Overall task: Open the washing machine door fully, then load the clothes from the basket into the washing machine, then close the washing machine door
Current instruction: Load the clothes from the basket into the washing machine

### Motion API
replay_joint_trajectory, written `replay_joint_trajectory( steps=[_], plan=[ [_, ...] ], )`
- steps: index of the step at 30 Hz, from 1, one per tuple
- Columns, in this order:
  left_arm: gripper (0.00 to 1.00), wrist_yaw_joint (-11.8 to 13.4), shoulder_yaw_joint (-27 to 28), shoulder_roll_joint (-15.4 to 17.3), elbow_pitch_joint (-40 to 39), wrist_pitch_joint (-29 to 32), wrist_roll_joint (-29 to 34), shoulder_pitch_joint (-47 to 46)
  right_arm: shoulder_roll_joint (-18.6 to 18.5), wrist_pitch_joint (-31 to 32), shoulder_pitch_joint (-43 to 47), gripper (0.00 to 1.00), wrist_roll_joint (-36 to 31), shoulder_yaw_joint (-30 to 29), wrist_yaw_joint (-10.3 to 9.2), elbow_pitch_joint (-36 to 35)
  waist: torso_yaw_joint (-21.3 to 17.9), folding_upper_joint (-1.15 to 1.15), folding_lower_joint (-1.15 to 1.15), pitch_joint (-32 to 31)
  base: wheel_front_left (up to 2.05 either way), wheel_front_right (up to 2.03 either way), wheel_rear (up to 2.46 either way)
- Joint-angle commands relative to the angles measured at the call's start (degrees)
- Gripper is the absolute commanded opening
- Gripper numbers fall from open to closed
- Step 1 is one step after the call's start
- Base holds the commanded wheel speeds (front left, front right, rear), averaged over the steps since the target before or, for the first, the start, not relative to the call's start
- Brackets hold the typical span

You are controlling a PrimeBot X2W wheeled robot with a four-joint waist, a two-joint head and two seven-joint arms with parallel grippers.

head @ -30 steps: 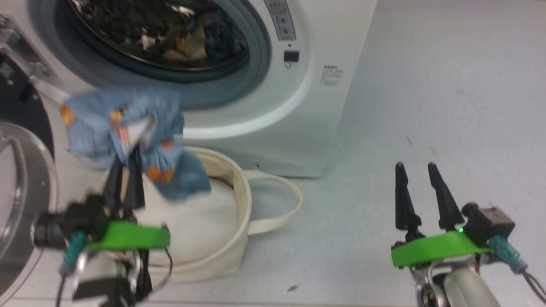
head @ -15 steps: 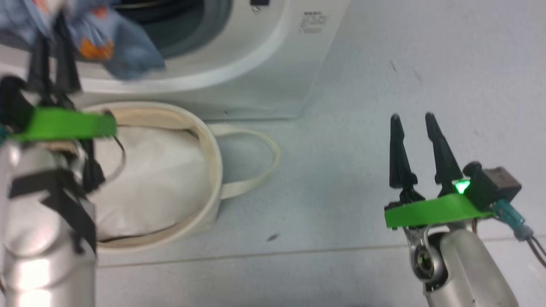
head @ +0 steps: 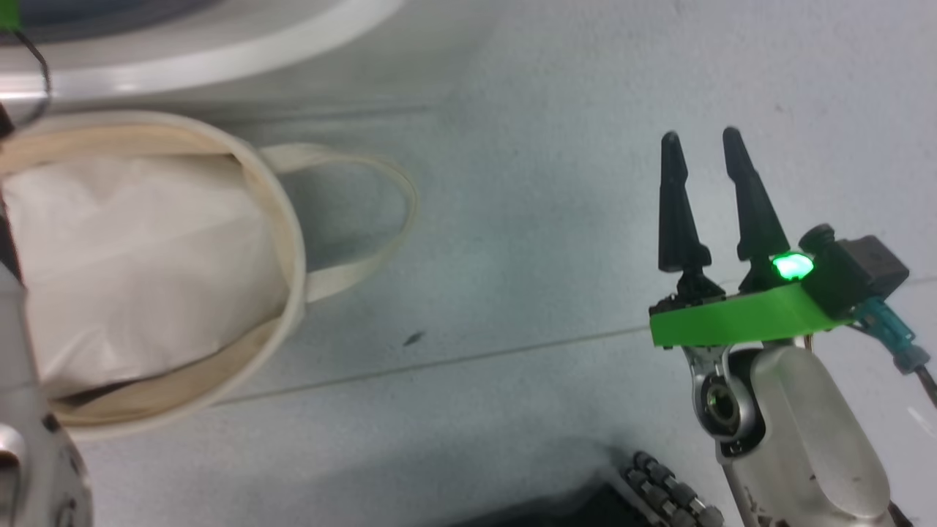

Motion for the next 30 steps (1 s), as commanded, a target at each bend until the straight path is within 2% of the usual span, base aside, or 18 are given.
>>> replay_joint_trajectory(
  steps=[1,8,10,11,12,16,22,30],
  plan=[
    [0.0,0.09,1.18,3.05,-1.24,-0.27,0.71,-1.29,0.1,-0.69,0.28,1.0,0.27,1.25,0.01,-1.94,-1.54,0.0,-0.01,2.84,0.0,0.0,0.0],
    [0.02,1.88,1.49,3.96,5.16,-0.27,0.41,-6.93,0.1,-0.69,-1.22,1.0,0.3,1.1,0.01,-2.32,-2.01,0.0,-0.01,5.91,0.0,0.0,0.0],
    [0.51,2.04,1.5,3.85,6.42,-0.27,0.25,-7.39,0.1,-0.69,-1.43,1.0,0.36,1.2,0.01,-2.37,-2.07,0.0,-0.01,6.2,0.0,0.0,0.0],
    [0.82,2.05,1.38,3.83,6.89,-0.27,0.29,-7.48,0.1,-0.69,-1.53,1.0,0.43,1.21,0.01,-2.42,-2.06,0.0,-0.01,6.28,0.0,0.0,0.0],
    [1.0,2.15,1.25,3.8,7.27,-0.27,0.38,-7.46,0.1,-0.69,-1.61,1.0,0.45,1.22,0.01,-2.46,-2.04,0.0,-0.01,6.31,0.0,0.0,0.0],
    [1.0,2.22,0.36,3.31,7.94,-0.27,0.74,-6.62,0.1,-0.69,-1.76,1.0,0.08,0.84,0.01,-2.28,-1.56,0.0,-0.01,5.8,0.0,0.0,0.0],
    [1.0,1.88,-0.71,1.67,4.47,-0.27,0.62,-1.86,0.1,-0.69,-1.63,1.0,-0.33,1.07,0.01,-1.72,-0.15,0.0,-0.01,3.01,0.0,0.0,0.0],
    [1.0,1.57,-1.95,-2.38,-1.85,-0.27,0.12,10.35,0.1,-0.69,-0.3,1.0,-1.3,1.66,0.01,-0.16,2.78,0.0,-0.01,-5.44,0.0,0.0,0.0]
  ],
)
